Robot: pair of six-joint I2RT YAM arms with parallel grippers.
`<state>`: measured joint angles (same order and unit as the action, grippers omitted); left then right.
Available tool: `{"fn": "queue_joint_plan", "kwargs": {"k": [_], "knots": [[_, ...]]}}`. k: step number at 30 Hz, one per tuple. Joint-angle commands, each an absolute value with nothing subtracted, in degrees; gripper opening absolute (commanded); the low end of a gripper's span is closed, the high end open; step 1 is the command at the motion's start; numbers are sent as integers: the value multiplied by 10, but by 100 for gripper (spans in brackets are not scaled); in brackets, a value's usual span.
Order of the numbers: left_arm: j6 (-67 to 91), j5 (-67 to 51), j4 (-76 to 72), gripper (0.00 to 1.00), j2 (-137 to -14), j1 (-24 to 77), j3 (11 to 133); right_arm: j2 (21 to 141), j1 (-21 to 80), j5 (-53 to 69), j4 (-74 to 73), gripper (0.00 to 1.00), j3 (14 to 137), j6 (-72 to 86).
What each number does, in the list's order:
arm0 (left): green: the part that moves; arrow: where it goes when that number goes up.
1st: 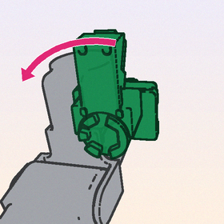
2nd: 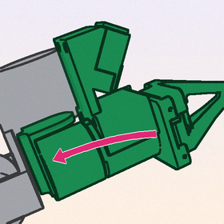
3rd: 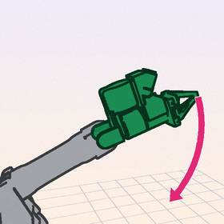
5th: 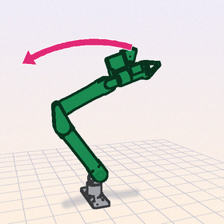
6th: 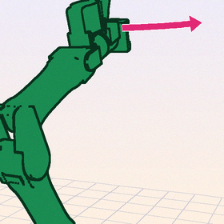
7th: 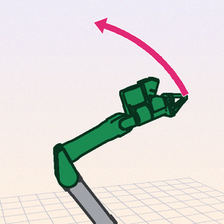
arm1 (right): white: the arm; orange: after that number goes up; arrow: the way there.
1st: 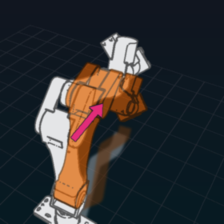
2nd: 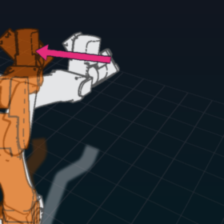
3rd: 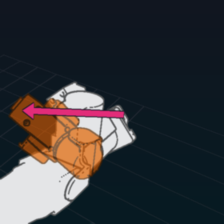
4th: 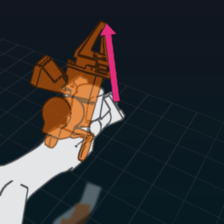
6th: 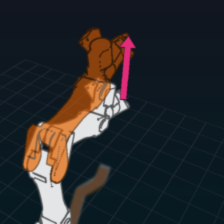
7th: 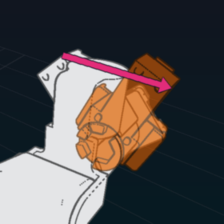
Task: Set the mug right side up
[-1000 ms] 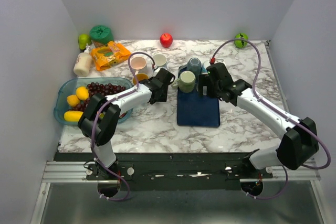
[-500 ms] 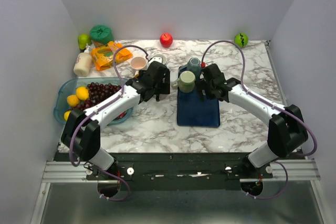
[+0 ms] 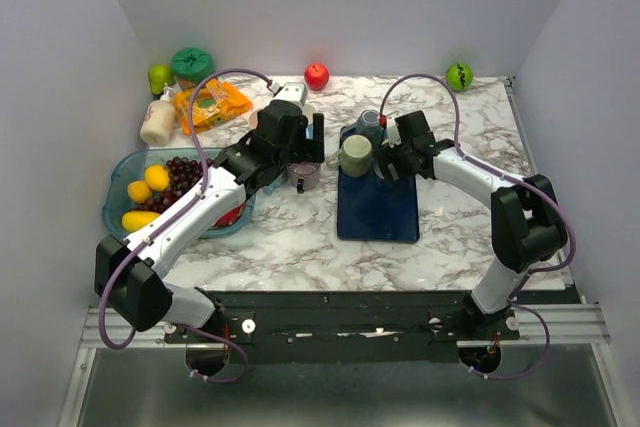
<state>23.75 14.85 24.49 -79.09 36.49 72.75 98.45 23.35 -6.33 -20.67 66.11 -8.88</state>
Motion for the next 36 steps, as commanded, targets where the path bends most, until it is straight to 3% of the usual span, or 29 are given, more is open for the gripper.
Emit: {"fn": "queue_joint_plan", "kwargs": {"k": [1, 10, 20, 36], "knots": [[214, 116, 235, 99, -777, 366, 744, 999, 221, -6, -137, 94, 668, -139], [212, 114, 242, 99, -778, 366, 742, 1007, 221, 45, -127, 86, 662, -133], [214, 105, 236, 99, -776, 363, 736, 1005, 221, 47, -167, 62, 659, -97], [224, 103, 234, 99, -766, 362, 727, 1033, 221, 13, -196, 55, 672, -69]]}}
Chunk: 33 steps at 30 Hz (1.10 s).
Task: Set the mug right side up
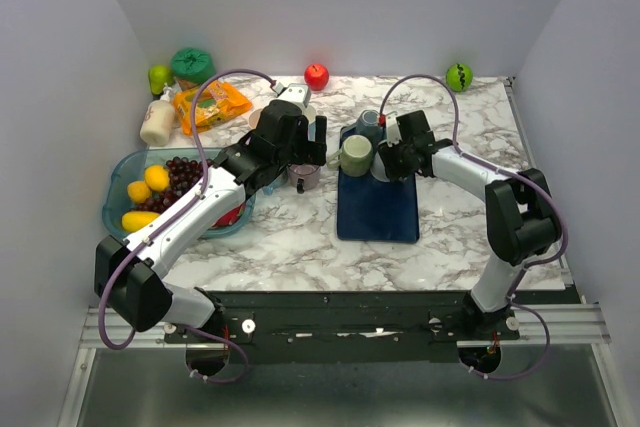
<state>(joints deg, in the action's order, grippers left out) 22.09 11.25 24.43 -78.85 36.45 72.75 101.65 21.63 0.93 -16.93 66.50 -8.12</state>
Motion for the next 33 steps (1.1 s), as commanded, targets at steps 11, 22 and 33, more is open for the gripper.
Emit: {"fn": "queue_joint_plan", "kwargs": {"k": [11, 22, 33], "knots": [[234, 102, 230, 99, -758, 362, 718, 1027, 221, -19, -188, 24, 675, -61], [237, 94, 227, 99, -755, 362, 715, 1012, 221, -31, -178, 29, 671, -48], [243, 92, 226, 99, -752, 362, 711, 1008, 221, -36, -168, 45, 675, -38]]}}
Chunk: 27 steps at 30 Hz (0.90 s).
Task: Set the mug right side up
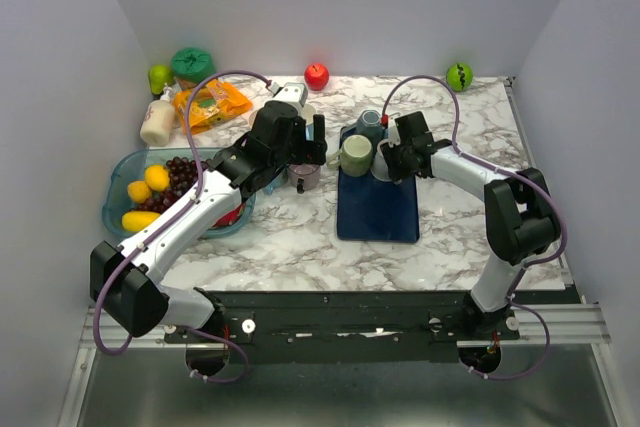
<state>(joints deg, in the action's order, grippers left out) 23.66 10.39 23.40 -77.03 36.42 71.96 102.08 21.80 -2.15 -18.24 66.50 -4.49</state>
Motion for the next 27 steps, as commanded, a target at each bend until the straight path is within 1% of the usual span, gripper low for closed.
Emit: {"fn": "queue_joint_plan", "kwargs": {"k": [1, 2, 3, 5, 6, 8, 10, 11, 17, 22, 27], "knots": [[244, 92, 226, 99, -752, 361, 712, 1008, 221, -37, -166, 44, 675, -37], [243, 92, 226, 99, -751, 362, 711, 1008, 221, -37, -165, 42, 675, -37], [244, 92, 226, 99, -751, 362, 711, 1008, 221, -38, -163, 36, 676, -36], [245, 92, 226, 99, -751, 361, 711, 1009, 222, -40, -162, 29, 678, -35], [245, 92, 225, 99, -751, 361, 711, 1010, 221, -40, -163, 23, 679, -35], [248, 91, 223, 99, -751, 361, 711, 1012, 221, -40, -163, 16, 679, -37], [251, 89, 223, 99, -751, 362, 710, 1012, 221, -42, -163, 2, 679, -36], [252, 87, 223, 99, -751, 362, 710, 1012, 221, -44, -163, 1, 679, -34], [253, 74, 217, 99, -748, 362, 709, 968, 221, -60, -166, 1, 666, -6], [251, 25, 192, 99, -743, 362, 703, 851, 222, -26, -181, 1, 653, 35], [266, -40, 143, 99, -725, 363, 686, 735, 222, 58, -193, 1, 655, 86]]}}
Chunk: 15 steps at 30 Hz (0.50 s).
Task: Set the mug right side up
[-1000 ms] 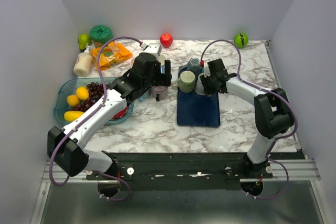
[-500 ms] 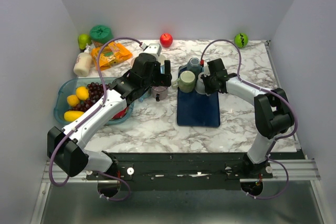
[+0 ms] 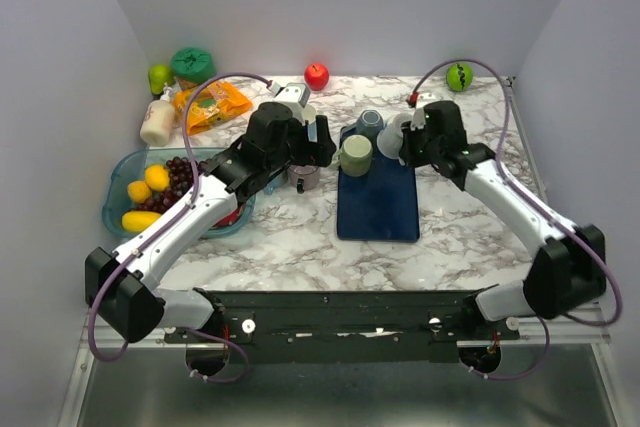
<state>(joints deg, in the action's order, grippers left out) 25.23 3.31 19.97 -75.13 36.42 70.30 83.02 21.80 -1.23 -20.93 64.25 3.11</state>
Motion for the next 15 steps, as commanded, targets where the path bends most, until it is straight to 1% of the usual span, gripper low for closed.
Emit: {"fn": "queue_joint_plan", "kwargs": {"k": [1, 3, 7, 9, 13, 15], "knots": [[270, -70, 120, 99, -721, 363, 682, 702, 222, 67, -193, 1, 658, 94], [281, -103, 86, 99, -708, 365, 668, 669, 221, 106, -192, 1, 673, 117], [331, -174, -31, 98, -692, 370, 649, 613, 222, 189, -164, 1, 702, 159], [351, -209, -69, 95, -692, 373, 647, 585, 223, 228, -129, 1, 709, 195], [394, -250, -175, 87, -701, 381, 657, 562, 222, 284, -52, 1, 729, 257], [415, -254, -197, 86, -711, 387, 674, 558, 222, 302, -17, 1, 738, 282]]}}
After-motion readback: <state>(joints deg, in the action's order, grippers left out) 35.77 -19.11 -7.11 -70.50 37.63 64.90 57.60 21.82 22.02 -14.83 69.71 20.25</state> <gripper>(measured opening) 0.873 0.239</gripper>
